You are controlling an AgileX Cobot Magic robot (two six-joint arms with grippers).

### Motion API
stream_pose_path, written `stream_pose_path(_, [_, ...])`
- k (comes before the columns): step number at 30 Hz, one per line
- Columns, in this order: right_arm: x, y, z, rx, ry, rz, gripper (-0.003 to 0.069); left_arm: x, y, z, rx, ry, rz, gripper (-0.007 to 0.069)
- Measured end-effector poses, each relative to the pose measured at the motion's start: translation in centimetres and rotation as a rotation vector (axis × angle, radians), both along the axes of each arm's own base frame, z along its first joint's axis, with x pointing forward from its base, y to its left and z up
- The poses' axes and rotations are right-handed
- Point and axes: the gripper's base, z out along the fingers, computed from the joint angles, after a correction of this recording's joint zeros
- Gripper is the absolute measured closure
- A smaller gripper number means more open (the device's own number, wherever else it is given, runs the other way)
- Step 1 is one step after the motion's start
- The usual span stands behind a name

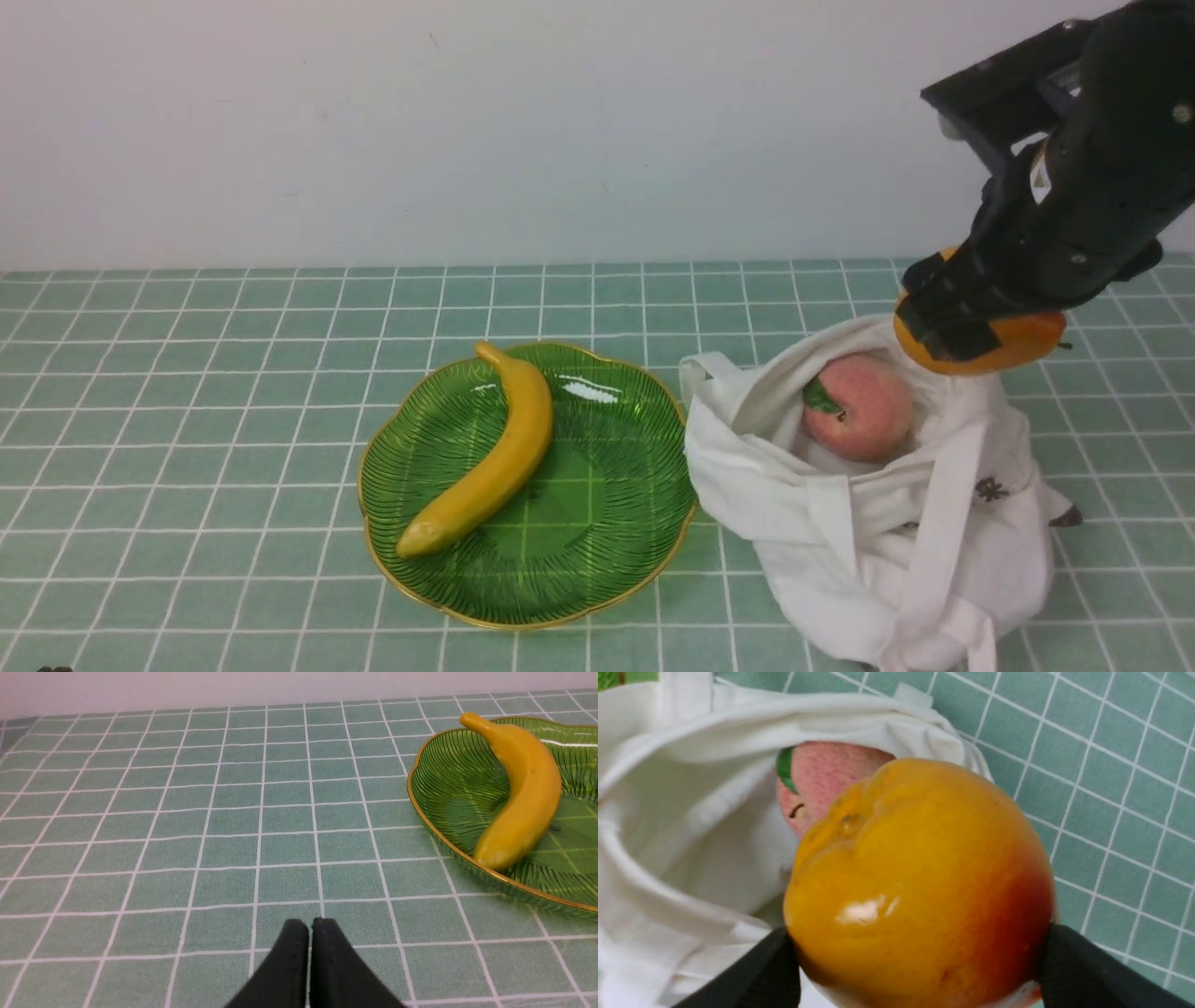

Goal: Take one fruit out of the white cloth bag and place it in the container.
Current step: 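Carry the orange fruit from the bag to the plate with the right gripper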

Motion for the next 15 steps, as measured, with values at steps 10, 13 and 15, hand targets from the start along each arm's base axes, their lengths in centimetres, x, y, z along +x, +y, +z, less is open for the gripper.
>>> stream_pose_path(10, [-2.5, 8.6, 0.1, 0.319, -0.014, 0.331, 0.0052, 0.0, 0.0, 0.0, 0.0, 0.0, 0.0, 0.0632])
stream_pose_path(13, [-3.5, 11.8, -0.8, 0.361, -0.012, 0.451, 0.0052, 0.0, 0.0, 0.0, 0.0, 0.0, 0.0, 0.0632])
stream_pose_path(15, [-3.6, 13.7, -2.3, 0.355, 0.008, 0.506, 0.0052, 0.0, 0.0, 0.0, 0.0, 0.0, 0.0, 0.0632])
